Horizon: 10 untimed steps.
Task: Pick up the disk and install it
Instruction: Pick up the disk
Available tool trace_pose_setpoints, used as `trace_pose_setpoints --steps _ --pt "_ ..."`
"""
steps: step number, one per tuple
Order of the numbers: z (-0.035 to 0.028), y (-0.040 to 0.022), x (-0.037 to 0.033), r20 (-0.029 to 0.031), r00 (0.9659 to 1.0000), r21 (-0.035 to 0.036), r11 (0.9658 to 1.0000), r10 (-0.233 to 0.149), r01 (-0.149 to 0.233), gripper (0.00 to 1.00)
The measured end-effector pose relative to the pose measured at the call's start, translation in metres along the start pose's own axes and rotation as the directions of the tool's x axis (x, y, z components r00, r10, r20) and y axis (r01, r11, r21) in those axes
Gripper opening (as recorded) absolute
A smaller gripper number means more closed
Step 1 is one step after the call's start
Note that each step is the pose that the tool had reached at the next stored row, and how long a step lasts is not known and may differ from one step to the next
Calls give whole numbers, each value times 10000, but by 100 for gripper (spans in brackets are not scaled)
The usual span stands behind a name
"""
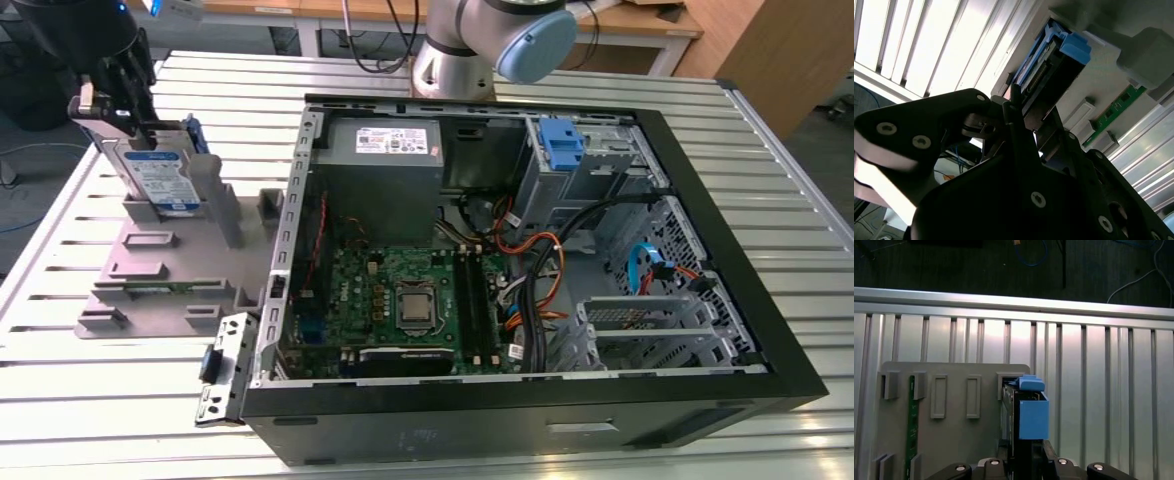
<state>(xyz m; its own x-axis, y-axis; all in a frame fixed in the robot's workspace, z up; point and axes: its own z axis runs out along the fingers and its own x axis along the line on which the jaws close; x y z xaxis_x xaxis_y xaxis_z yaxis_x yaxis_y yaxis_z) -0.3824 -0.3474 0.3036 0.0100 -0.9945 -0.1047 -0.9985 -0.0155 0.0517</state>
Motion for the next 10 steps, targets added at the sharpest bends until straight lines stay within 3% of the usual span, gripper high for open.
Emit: trace_pose_setpoints --steps 3,10 --pt "1 0 0 7 9998 20 9998 201 -201 36" --pt "2 0 0 9 9998 25 9997 222 -222 35"
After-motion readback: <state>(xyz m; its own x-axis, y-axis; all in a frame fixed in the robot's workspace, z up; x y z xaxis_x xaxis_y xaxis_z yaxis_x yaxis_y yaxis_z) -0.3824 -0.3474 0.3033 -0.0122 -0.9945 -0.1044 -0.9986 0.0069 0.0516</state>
